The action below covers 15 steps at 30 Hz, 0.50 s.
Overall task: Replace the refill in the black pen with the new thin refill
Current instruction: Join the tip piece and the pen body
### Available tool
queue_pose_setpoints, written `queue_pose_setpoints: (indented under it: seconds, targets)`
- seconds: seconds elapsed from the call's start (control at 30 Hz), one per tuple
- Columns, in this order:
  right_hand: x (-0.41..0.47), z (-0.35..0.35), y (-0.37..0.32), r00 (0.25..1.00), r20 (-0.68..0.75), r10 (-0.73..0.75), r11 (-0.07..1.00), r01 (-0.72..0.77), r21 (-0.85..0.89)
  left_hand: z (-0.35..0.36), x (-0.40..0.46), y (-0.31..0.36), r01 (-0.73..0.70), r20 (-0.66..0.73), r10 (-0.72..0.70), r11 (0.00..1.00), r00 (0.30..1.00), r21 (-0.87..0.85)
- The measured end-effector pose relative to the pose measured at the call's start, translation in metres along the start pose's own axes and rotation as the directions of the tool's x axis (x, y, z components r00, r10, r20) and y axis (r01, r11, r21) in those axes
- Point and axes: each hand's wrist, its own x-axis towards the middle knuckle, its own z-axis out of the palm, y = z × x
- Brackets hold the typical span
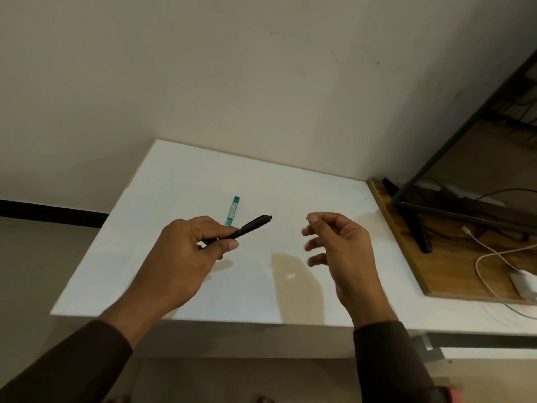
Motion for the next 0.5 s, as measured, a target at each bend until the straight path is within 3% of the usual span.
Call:
queue_pose_setpoints:
  seconds: [0.13, 0.33, 0.5]
  targets:
    - [0.014, -0.027, 0.030, 0.988, -0.152, 0.013, 0.957, -0.056, -0.286, 0.001, 0.001, -0.002, 0.011, 0.003, -0.011, 1.000, 1.000, -0.011]
    - [0.028, -0.024, 0.054, 0.983, -0.167, 0.075, 0.865, -0.147, -0.479, 0.005, 0.001, -0.005, 0.024, 0.019, -0.024, 1.000, 1.000, -0.013]
    - [0.033, -0.027, 0.055, 0.973, -0.205, 0.110, 0.861, -0.196, -0.468, 0.006, 0.001, -0.005, 0.027, 0.011, -0.027, 1.000, 1.000, 0.001]
